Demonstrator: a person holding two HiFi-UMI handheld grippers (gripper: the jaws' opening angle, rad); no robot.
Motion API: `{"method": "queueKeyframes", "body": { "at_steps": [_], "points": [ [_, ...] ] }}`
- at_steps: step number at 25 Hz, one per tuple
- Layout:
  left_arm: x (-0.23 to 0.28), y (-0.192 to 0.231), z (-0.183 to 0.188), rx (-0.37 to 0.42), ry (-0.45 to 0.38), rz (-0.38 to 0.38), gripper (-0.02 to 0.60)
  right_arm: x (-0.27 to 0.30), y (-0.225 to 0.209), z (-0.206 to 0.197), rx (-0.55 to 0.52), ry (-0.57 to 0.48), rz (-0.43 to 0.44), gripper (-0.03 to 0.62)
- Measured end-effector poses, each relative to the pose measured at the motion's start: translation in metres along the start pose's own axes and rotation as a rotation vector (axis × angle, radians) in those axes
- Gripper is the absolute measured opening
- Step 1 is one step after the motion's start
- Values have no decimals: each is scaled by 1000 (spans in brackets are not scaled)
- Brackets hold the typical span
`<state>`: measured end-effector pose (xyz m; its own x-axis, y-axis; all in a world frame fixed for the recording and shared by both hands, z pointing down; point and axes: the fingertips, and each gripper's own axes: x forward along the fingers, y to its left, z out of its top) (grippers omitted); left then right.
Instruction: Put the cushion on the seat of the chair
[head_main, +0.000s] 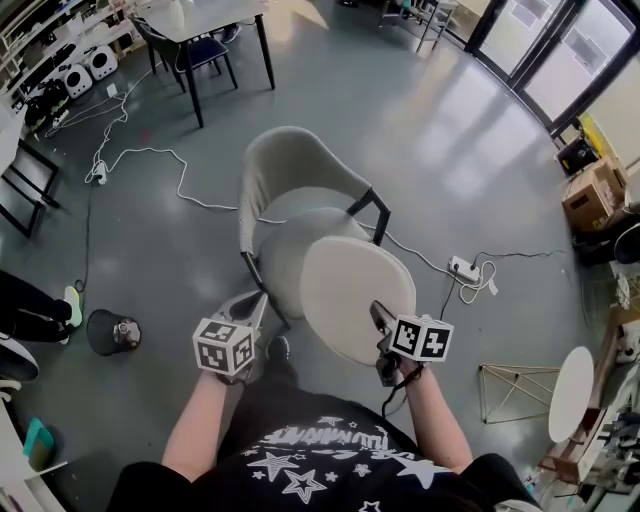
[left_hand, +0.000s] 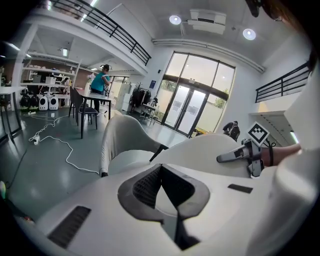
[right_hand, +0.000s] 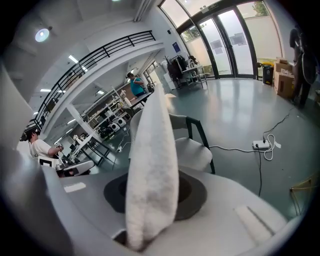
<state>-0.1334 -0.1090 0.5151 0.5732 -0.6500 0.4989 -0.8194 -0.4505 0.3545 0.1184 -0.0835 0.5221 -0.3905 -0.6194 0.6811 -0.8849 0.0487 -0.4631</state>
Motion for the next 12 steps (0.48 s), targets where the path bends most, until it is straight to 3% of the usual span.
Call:
{"method": "queueKeyframes", "body": {
  "at_steps": [12],
  "points": [
    [51,76,44,-32,23,-56,9,55,19,56,-9,15,-98,71]
  ]
}}
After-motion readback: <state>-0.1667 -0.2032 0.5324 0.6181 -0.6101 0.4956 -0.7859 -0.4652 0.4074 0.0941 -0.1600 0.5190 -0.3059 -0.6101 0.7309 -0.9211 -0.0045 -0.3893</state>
